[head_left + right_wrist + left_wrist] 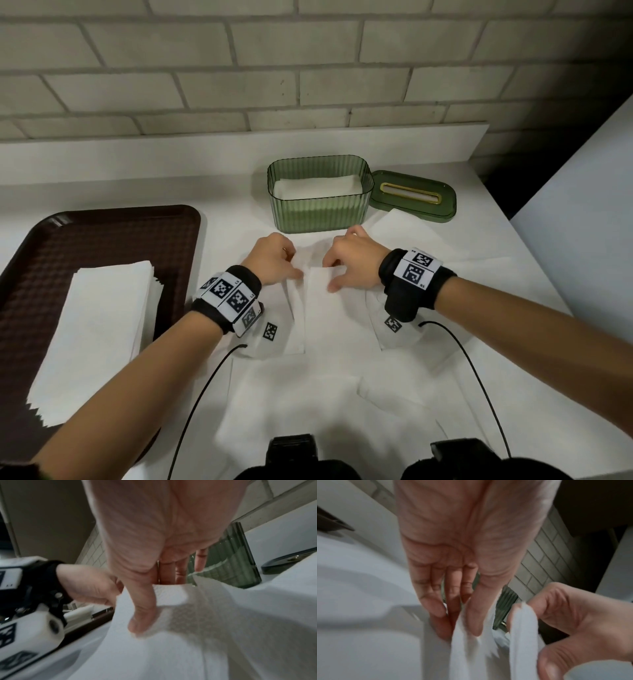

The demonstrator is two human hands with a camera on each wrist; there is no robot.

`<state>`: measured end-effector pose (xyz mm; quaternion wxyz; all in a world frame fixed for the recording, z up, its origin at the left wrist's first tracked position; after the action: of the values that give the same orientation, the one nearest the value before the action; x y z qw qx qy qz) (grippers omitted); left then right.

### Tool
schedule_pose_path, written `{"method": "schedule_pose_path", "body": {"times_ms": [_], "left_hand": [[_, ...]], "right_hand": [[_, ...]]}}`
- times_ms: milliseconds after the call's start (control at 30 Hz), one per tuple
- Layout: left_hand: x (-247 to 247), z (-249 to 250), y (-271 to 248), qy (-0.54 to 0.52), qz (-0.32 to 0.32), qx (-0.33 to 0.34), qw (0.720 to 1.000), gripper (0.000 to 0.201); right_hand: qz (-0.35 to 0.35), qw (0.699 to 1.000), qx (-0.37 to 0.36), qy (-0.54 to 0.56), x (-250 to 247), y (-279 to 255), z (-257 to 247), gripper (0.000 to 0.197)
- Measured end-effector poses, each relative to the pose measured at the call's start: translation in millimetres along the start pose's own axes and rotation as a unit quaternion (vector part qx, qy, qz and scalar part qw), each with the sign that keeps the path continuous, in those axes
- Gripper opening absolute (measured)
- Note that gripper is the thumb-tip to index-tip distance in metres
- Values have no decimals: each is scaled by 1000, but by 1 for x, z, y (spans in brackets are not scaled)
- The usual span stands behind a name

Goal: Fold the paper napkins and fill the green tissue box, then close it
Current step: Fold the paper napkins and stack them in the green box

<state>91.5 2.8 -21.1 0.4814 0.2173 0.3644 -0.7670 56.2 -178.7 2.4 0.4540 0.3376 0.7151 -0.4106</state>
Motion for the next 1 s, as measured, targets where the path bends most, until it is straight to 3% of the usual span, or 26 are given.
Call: {"method": "schedule_pose_path", "body": {"times_ms": [67, 133, 200, 300, 400, 467, 533, 567, 667, 767, 867, 1000], "left_hand": [[-4, 3, -5, -78, -16, 18, 997, 20], [-7, 1, -9, -159, -31, 30, 986, 40], [-9, -1, -9, -194, -37, 54, 979, 46], [-11, 2, -14, -191, -45, 87, 977, 39], [-11, 10, -20, -213, -18, 96, 972, 19], [-13, 16, -26, -260, 4, 73, 963, 43], [-14, 15, -29, -275, 4, 78, 958, 44], [-14, 12, -30, -255, -3, 93, 962, 40], [-16, -1, -30, -128, 21, 113, 985, 53], [-25, -7, -32, -55, 94, 107, 988, 29], [-34, -10, -37, -2, 151, 112, 982, 19], [-43, 4, -53, 53, 216, 124, 967, 16]], "right_hand": [[23, 999, 8, 27, -7, 3, 2, 28], [52, 998, -6, 26, -14, 6, 3, 24], [86, 995, -26, 30, -21, 8, 4, 25], [107, 992, -41, 43, -28, 12, 4, 26], [101, 992, -29, 67, -33, 17, 3, 24], [130, 980, -5, 149, -39, 16, 3, 27], [175, 956, 22, 233, -44, 14, 5, 27], [199, 941, 31, 271, -45, 13, 7, 24], [269, 881, 9, 389, -50, 9, 14, 26], [267, 838, -11, 475, -51, -1, 23, 54], [235, 857, -3, 460, -42, -8, 29, 59], [246, 889, 20, 386, -30, -10, 33, 24]]}}
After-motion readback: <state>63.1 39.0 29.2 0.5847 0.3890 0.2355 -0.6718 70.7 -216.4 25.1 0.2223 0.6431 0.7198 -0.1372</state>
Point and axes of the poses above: each hand's wrist, its own y-axis towards the middle knuckle, its own x-axis out of the palm, z = x × y, the point moved 1 cm from there along y, towards the middle knuckle, and after that the axes turned 1 degree about -x, right-handed, at the moved point
